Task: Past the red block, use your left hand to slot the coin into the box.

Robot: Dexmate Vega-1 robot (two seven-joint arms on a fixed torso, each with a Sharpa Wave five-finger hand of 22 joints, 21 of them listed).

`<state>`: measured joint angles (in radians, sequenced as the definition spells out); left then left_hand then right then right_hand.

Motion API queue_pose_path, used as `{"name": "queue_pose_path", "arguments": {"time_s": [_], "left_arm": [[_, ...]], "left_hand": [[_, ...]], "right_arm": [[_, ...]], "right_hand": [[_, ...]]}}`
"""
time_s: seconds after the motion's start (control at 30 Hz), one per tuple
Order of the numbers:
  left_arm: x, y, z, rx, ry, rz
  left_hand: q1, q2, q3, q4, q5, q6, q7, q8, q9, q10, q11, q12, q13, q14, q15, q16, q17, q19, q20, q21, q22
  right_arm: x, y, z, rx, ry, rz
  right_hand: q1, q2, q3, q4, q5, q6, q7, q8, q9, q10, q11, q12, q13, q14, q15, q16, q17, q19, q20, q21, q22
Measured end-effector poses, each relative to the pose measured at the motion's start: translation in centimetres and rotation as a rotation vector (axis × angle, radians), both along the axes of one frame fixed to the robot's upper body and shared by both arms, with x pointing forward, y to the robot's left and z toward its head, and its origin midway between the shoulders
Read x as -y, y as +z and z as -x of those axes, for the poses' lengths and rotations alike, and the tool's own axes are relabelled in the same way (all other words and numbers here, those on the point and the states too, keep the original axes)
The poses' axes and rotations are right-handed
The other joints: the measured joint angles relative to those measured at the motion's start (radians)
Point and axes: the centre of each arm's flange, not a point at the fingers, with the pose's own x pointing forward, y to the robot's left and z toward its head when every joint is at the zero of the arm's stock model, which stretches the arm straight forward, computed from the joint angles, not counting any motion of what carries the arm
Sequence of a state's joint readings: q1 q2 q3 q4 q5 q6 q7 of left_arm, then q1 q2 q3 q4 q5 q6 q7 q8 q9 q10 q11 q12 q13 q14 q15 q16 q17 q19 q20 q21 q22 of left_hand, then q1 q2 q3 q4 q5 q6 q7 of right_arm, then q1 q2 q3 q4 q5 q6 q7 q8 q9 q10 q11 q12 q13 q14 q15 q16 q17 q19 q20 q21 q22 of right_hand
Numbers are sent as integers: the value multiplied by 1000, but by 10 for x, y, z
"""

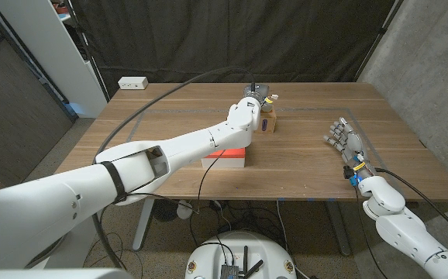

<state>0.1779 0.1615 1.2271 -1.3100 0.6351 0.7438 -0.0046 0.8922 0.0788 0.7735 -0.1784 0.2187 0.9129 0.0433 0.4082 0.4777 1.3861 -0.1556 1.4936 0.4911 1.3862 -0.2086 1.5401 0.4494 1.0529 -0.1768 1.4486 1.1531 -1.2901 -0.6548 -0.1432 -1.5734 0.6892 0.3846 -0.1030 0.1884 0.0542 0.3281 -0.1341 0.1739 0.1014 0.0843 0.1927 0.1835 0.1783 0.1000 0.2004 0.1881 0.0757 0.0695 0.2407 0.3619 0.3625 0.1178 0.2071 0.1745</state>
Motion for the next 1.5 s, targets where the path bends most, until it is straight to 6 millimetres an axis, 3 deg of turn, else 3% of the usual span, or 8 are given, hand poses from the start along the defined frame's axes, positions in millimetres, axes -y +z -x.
{"name": "queue_pose_path", "arguments": {"time_s": [0.8, 0.9, 1.27, 1.5], "left_arm": [[3, -9, -9, -34, 19, 3], [3, -9, -10, -42, 21, 0], [3, -9, -12, -61, 26, -16], [1, -9, -13, -69, 29, -21]], "left_hand": [[1, -9, 0, 0, 1, 0, 0, 11, -17, 1, -3, -4, 3, 4, -4, -6, 6, 0, 0, -4, -11], [-8, -19, -11, 0, 1, 3, -3, 13, -23, 4, -7, -4, 2, 4, -4, -6, 5, 0, 0, -12, -21], [-61, -72, -46, 8, 5, 66, -34, -57, -56, 17, -33, 1, -8, 9, 1, -13, -14, 14, -7, -19, -63], [-83, -80, -52, 6, 5, 51, -8, -100, -78, 21, -39, 12, -11, 11, 0, -13, -17, 21, -10, -19, -75]], "right_arm": [[3, 1, -2, -12, 6, 8], [3, 1, -2, -12, 6, 8], [4, 2, -3, -12, 5, 9], [3, 3, -3, -11, 2, 11]], "right_hand": [[0, 0, 0, 0, 0, 0, 0, 0, 0, 0, 0, 0, 0, 0, 0, 0, 0, 0, 0, 0, 0], [0, 0, 0, 0, 0, 0, 0, 0, 0, 0, 0, 0, 0, 0, 0, 0, 0, 0, 0, 0, 0], [0, 0, 0, 0, 0, 0, 0, 0, 0, 0, 0, 0, 0, 0, 0, 0, 0, 0, 0, 0, 0], [0, 0, 0, 0, 0, 0, 0, 0, 0, 0, 0, 0, 0, 0, 0, 0, 0, 0, 0, 0, 0]]}}
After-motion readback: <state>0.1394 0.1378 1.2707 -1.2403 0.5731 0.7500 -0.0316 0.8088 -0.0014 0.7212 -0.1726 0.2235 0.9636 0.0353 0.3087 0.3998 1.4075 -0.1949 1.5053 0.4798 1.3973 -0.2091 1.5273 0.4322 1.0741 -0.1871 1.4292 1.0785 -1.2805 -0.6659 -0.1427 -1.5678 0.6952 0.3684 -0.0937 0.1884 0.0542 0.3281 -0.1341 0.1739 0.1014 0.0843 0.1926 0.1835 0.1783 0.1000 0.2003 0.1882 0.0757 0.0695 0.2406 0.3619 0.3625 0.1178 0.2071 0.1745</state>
